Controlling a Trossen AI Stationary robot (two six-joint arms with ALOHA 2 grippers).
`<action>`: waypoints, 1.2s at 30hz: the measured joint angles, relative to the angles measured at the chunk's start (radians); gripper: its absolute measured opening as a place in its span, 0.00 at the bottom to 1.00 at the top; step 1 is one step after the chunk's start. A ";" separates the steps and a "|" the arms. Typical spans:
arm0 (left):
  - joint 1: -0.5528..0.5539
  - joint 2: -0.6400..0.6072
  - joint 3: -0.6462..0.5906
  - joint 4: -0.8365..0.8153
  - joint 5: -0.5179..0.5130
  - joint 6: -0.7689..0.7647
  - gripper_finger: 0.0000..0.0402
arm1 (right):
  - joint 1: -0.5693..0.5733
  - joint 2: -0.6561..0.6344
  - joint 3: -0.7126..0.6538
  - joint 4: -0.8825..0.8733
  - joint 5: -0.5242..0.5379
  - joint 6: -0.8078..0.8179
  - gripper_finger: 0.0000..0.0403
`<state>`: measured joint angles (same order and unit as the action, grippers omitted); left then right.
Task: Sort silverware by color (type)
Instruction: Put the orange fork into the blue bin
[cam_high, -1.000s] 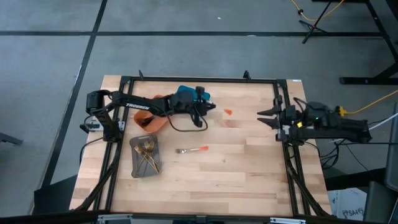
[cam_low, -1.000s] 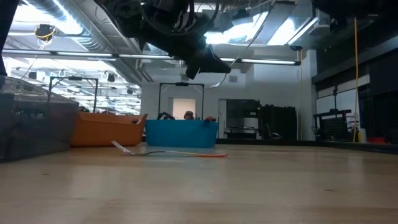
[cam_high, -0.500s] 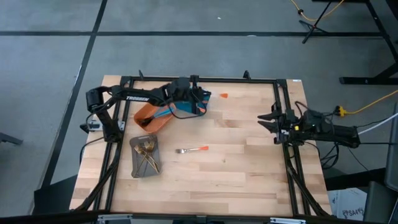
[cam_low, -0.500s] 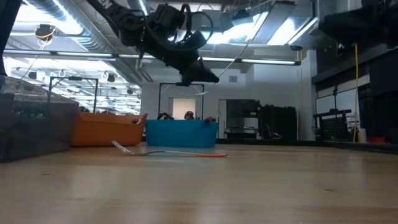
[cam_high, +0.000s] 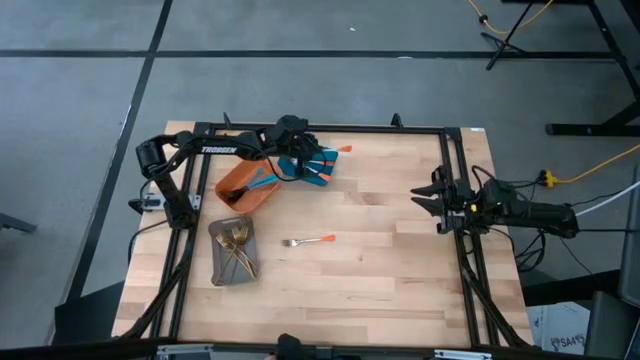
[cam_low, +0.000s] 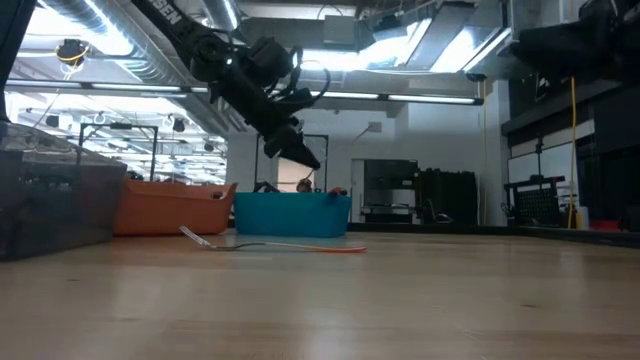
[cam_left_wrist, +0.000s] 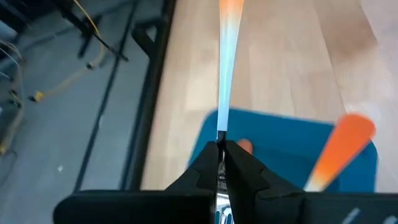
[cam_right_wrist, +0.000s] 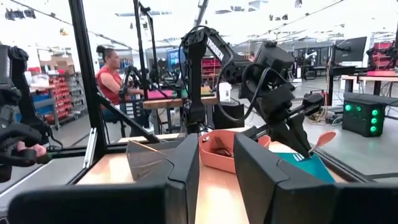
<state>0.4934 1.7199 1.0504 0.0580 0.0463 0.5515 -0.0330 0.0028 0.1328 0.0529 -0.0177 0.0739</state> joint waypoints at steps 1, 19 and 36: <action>0.000 0.000 0.000 -0.017 0.000 0.000 0.02 | 0.000 0.000 -0.021 0.028 0.001 0.005 0.23; -0.001 0.089 0.000 -0.162 0.036 0.004 0.02 | 0.000 0.006 -0.125 -0.023 0.059 0.053 0.23; -0.001 0.090 0.000 -0.166 -0.056 -0.001 0.13 | 0.000 0.010 -0.125 -0.031 0.053 0.056 0.23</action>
<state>0.4927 1.8099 1.0504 -0.1078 -0.0101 0.5503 -0.0330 0.0132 0.0078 0.0216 0.0357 0.1295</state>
